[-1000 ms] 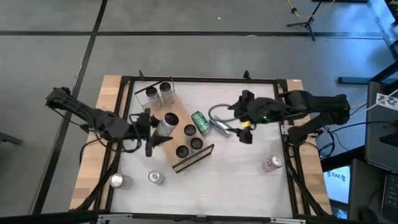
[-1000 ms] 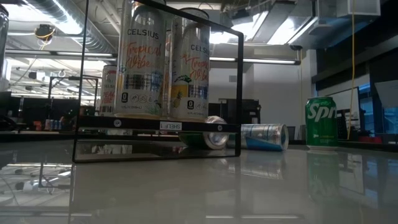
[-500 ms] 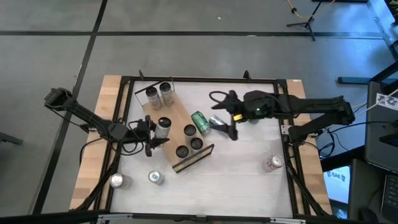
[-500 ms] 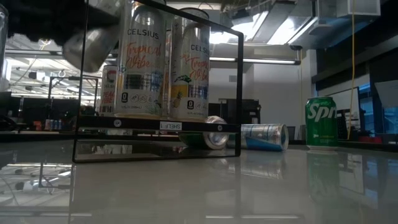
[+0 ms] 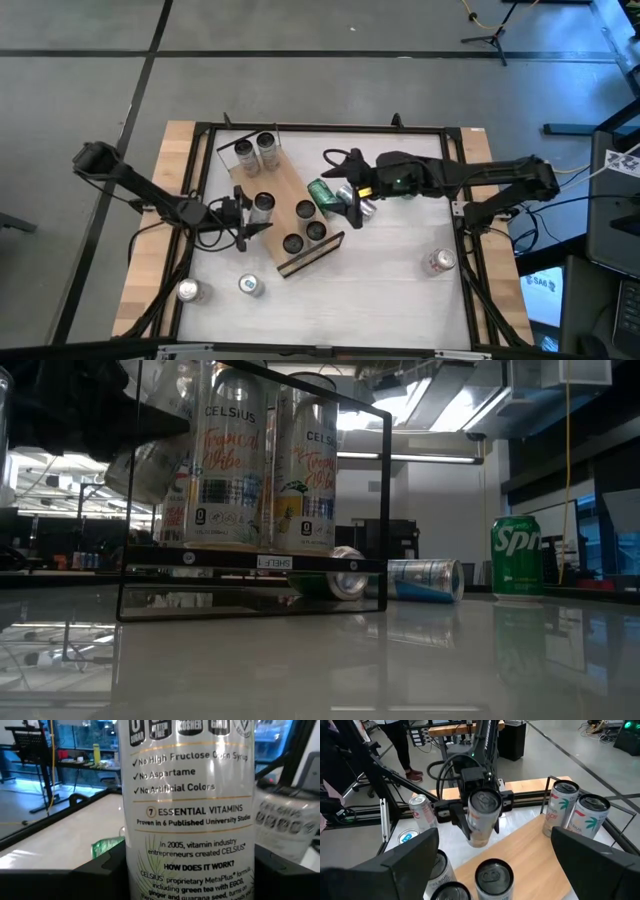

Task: Place canned beverage on shelf
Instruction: Put the white yellow soda can on the shelf aligned with the other white yellow soda cans

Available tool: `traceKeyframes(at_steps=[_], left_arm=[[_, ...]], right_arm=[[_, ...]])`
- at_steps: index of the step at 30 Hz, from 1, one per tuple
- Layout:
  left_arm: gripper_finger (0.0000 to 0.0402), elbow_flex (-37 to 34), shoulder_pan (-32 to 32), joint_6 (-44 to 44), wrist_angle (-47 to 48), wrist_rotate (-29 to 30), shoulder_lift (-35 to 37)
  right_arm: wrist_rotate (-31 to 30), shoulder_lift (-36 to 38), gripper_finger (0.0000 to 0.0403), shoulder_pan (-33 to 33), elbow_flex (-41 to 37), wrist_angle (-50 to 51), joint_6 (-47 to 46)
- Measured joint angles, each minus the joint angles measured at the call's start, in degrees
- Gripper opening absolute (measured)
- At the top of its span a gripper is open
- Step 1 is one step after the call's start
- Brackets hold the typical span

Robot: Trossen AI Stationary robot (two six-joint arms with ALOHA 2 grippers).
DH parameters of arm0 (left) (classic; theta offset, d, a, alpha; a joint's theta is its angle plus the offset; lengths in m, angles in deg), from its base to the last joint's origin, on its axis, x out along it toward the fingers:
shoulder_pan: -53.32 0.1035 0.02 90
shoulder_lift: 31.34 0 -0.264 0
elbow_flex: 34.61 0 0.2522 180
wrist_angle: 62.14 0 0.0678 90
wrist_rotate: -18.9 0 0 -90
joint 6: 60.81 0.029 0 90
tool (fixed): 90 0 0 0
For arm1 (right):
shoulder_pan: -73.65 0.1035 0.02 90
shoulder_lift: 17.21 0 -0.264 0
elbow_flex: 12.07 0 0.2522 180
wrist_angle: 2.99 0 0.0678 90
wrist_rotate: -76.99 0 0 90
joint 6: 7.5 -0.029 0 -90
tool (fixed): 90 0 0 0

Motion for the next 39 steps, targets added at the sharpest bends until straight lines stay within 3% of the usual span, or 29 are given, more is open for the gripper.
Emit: traceKeyframes(at_steps=[18,22,27,32,35,39], left_arm=[[0.0235,0.0,0.5,1.1,-21.9,-1.5,-20.4],[0.0235,0.1,0.5,1.1,-26.1,-1.5,-24.0],[0.0235,1.4,0.5,1.0,-26.8,-1.3,-26.7],[0.0235,2.9,0.5,1.7,-26.5,-1.6,-28.4],[0.0235,2.8,0.5,1.6,-25.9,-1.4,-28.4],[0.0236,2.8,0.5,1.4,-25.8,-1.4,-28.4]], right_arm=[[0.0,-0.2,0.0381,0.0,0.0,0.2,0.0],[-2.3,-0.7,0.0381,0.1,0.0,0.2,0.1],[-7.2,-3.4,0.0381,0.0,0.0,-2.2,0.0],[-8.2,-6.0,0.0381,0.0,0.1,-7.4,-0.1],[-5.7,-7.1,0.0381,0.0,0.1,-9.2,-0.1],[3.5,-9.0,0.0381,-1.0,2.7,-9.2,-0.1]])
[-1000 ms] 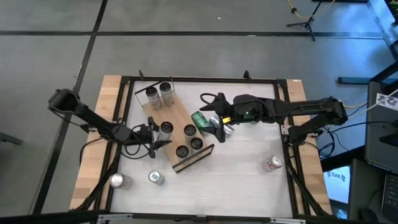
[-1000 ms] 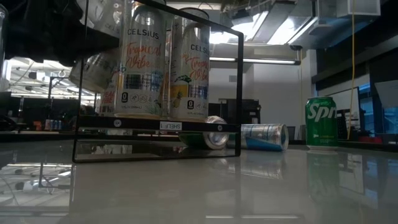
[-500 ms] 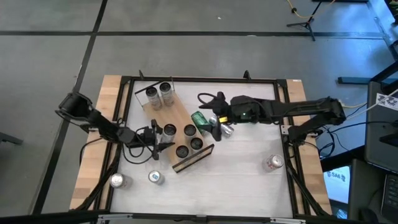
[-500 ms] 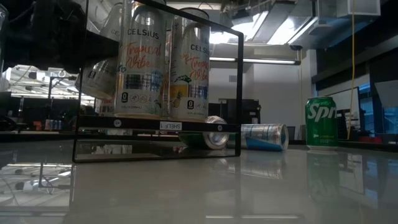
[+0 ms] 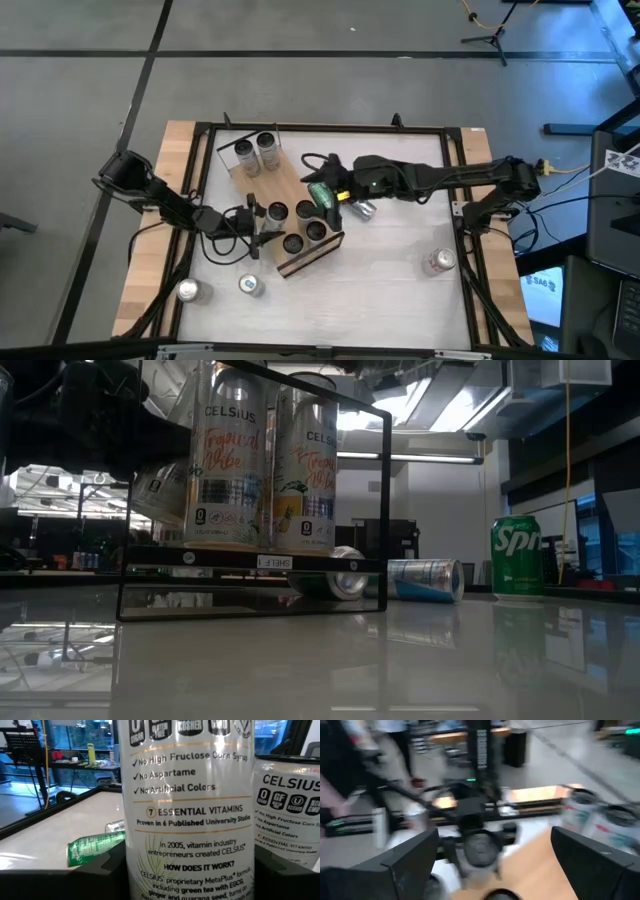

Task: Place canned beverage on shelf
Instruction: Put the white yellow soda can on the shelf aligned with the other white yellow soda cans

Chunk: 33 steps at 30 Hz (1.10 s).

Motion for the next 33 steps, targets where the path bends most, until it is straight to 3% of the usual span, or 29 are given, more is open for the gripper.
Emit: traceKeyframes(at_steps=[6,17,33], left_arm=[[0.0236,0.0,0.0,-0.2,0.2,-0.1,0.0],[0.0236,0.0,0.0,-0.2,0.3,-0.1,0.0],[0.0236,0.0,0.0,-0.4,0.3,-0.7,0.0]], right_arm=[[10.0,-5.0,0.0381,-2.5,8.8,6.2,0.1],[13.8,-17.1,0.0381,-3.4,26.0,25.4,10.7],[14.0,-22.7,0.0381,-3.4,29.1,23.6,12.1]])
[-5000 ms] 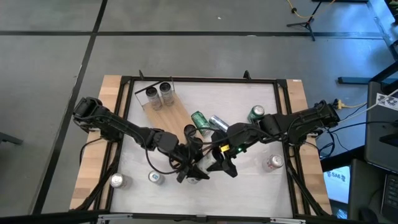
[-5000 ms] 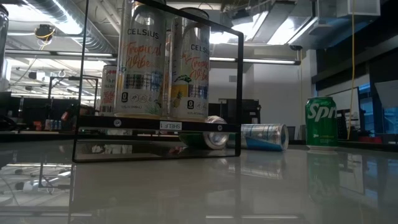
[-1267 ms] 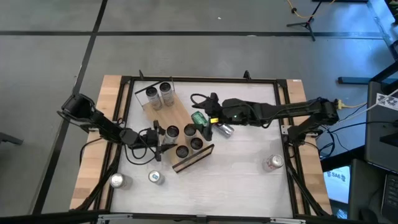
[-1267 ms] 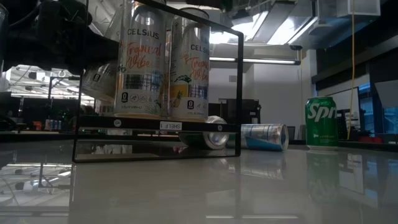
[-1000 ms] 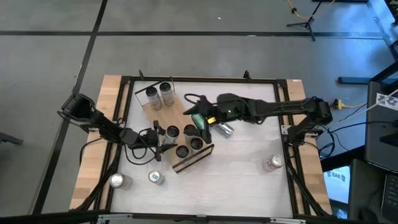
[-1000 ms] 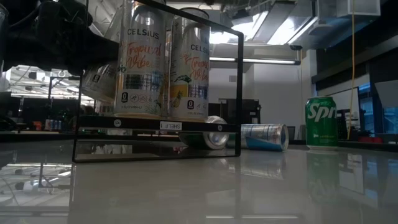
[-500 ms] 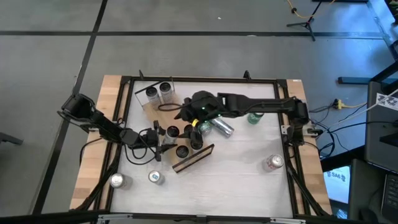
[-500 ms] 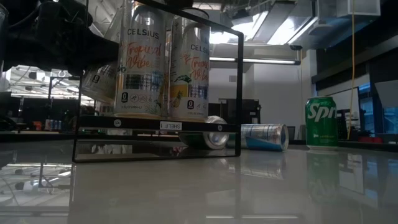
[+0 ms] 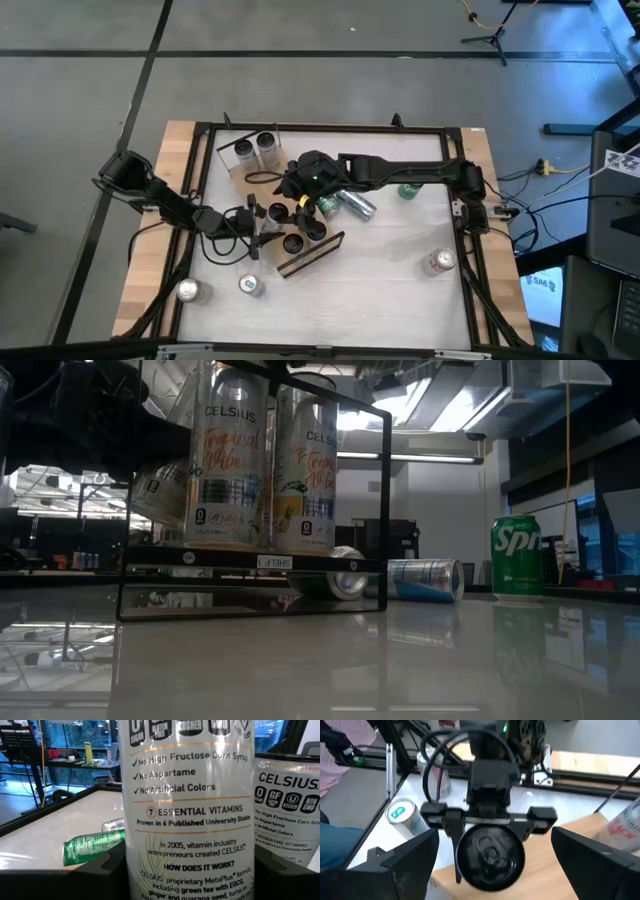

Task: Place canned beverage on shelf
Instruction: Put the white yellow soda can on the shelf aligned with the other white yellow soda cans

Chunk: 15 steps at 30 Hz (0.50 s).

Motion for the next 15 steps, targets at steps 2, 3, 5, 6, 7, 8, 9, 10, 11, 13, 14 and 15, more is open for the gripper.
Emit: traceKeyframes(at_steps=[2,3,5,6,7,8,9,10,11,13,14,15], left_arm=[[0.0236,0.0,0.0,0.0,0.0,0.0,0.0],[0.0236,0.0,0.0,0.0,0.0,0.0,0.0],[0.0236,0.0,0.0,0.0,0.0,-0.1,0.0],[0.0236,0.0,0.0,0.0,0.0,-0.1,0.0],[0.0236,0.0,0.0,0.0,0.0,-0.2,0.0],[0.0236,0.0,0.0,0.0,0.0,-0.3,0.0],[0.0236,0.0,0.0,0.0,0.0,-0.3,0.0],[0.0236,0.0,0.0,0.0,0.0,-0.4,0.0],[0.0236,0.0,0.0,0.0,0.0,-0.5,0.0],[0.0236,0.0,0.0,0.0,0.0,-0.6,0.0],[0.0236,0.0,0.0,0.0,0.0,-0.7,0.0],[0.0236,0.0,0.0,0.0,0.0,-0.8,0.0]], right_arm=[[0.3,-0.6,0.0381,0.0,0.0,-0.8,0.0],[0.3,-0.9,0.0381,0.0,0.1,-1.3,0.0],[0.3,-1.5,0.0381,0.0,0.0,-0.2,-0.1],[0.3,-2.1,0.0381,0.0,0.0,-0.5,-0.1],[0.3,-2.5,0.0381,0.0,0.0,-0.8,-0.1],[0.3,-2.6,0.0381,0.0,-0.1,-0.2,-0.1],[0.3,-2.9,0.0381,0.0,-0.1,0.0,-0.1],[0.3,-3.1,0.0381,0.0,-0.1,-0.7,-0.1],[0.3,-3.1,0.0381,0.0,0.0,-0.8,-0.1],[0.3,-3.2,0.0381,0.0,0.0,-0.5,-0.1],[0.2,-3.2,0.0381,0.0,0.0,-0.5,-0.1],[0.2,-3.2,0.0381,0.0,0.0,-0.5,-0.1]])
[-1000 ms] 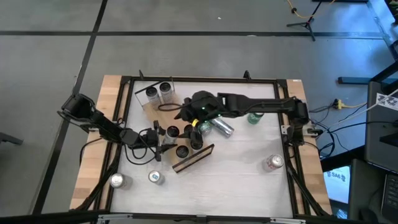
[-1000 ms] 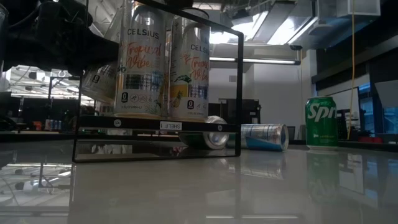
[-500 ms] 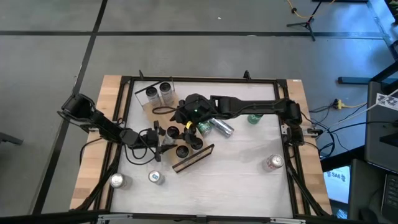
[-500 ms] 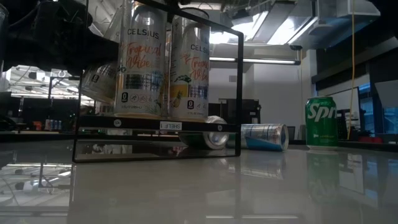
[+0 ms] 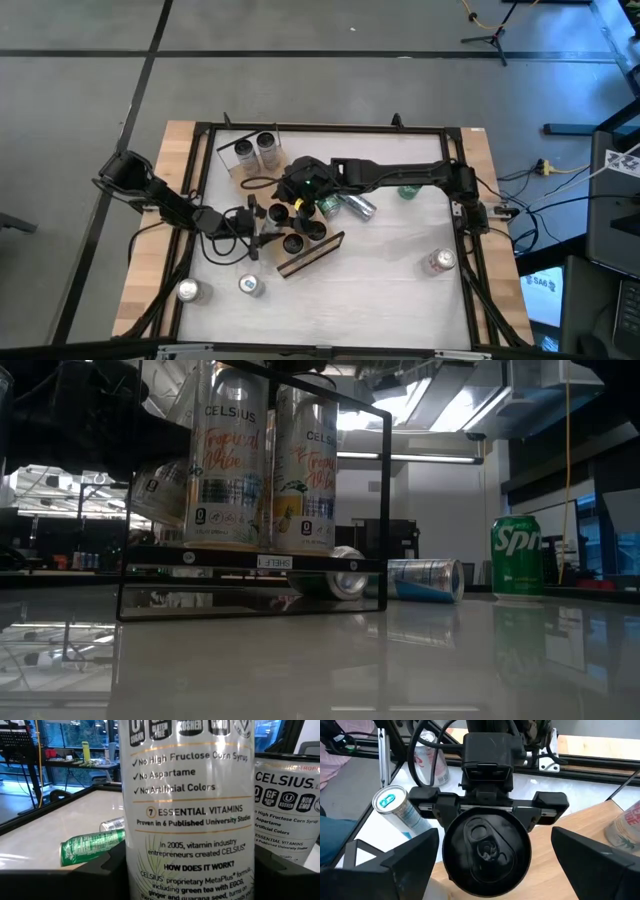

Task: Place canned beverage on shelf
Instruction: Put the white yellow soda can on the shelf aligned with the other white yellow soda cans

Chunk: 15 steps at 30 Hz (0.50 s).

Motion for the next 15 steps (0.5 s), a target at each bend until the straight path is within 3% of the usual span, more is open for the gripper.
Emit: traceKeyframes(at_steps=[15], left_arm=[[0.0236,0.0,0.0,0.0,-1.4,-0.1,0.0]], right_arm=[[-0.3,0.0,0.0381,0.0,0.0,0.4,0.0]])
